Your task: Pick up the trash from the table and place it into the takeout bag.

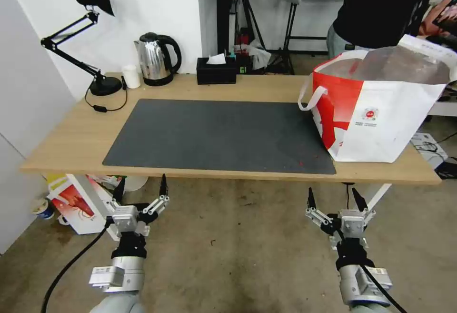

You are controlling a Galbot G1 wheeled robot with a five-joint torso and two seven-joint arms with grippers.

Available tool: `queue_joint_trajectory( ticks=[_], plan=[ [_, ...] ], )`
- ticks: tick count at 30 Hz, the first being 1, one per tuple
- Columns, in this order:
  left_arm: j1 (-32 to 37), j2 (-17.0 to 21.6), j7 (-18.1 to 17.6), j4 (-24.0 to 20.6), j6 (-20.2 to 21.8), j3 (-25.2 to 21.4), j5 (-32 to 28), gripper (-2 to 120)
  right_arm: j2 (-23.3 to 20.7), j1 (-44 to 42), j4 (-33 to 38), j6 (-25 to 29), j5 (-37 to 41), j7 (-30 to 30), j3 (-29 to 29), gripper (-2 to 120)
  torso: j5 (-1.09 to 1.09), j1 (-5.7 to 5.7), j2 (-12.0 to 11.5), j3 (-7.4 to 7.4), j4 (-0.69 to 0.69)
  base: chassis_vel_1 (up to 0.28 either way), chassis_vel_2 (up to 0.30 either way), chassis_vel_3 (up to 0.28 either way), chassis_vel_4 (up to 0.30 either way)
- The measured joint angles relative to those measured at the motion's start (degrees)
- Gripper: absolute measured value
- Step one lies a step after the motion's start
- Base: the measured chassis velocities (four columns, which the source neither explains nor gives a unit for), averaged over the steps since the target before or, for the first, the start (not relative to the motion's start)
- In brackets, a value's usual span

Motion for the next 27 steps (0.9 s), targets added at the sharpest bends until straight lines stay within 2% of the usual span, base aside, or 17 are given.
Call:
queue_joint_trajectory(
  ticks=[27],
  plan=[
    [1.1,0.9,0.1,0.9,1.2,-0.5,0.0,100,0.0,0.0,0.0,0.0,0.0,0.0,0.0,100,0.00,0.00,0.0,0.00,0.00,0.000,0.000,0.000,0.000]
  ],
)
